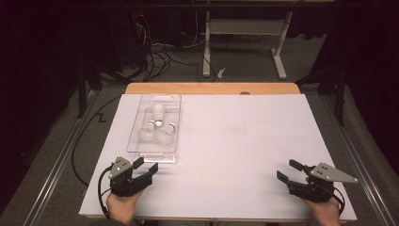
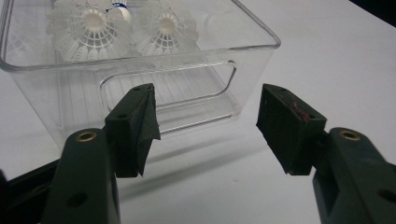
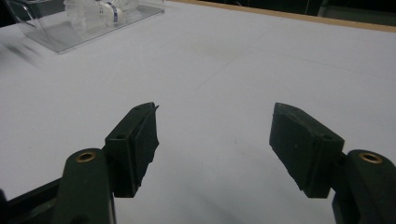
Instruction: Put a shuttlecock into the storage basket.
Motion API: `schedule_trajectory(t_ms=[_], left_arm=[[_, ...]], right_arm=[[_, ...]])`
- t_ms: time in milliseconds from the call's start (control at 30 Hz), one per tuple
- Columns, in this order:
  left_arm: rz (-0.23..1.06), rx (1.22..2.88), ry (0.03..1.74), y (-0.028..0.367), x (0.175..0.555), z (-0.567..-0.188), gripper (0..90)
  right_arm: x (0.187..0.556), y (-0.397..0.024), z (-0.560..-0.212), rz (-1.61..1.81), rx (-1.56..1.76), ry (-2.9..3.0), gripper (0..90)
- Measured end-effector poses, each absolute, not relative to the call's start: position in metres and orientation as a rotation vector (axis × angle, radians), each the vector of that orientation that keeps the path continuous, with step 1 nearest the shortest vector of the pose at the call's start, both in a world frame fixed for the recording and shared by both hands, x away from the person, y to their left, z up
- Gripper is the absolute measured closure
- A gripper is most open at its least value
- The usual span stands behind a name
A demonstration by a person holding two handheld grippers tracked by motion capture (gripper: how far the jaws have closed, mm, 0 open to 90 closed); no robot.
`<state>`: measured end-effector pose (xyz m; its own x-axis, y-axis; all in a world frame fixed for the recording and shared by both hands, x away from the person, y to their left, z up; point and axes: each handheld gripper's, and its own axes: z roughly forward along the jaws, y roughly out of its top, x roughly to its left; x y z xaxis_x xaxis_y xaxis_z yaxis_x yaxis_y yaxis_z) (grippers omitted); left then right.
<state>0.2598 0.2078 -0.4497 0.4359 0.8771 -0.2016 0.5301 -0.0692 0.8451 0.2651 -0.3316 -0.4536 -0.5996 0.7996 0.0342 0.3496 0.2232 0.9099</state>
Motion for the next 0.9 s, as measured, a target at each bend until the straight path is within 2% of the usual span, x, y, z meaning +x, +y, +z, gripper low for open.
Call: schedule_trajectory(t_ms=[900], left_arm=[[0.447, 1.719, 1.234, 0.2104, 0.2598, -0.4519, 37.6]], right_arm=[[0.264, -0.3319, -0.4529, 1.352, 1.052, 2.056, 32.6]])
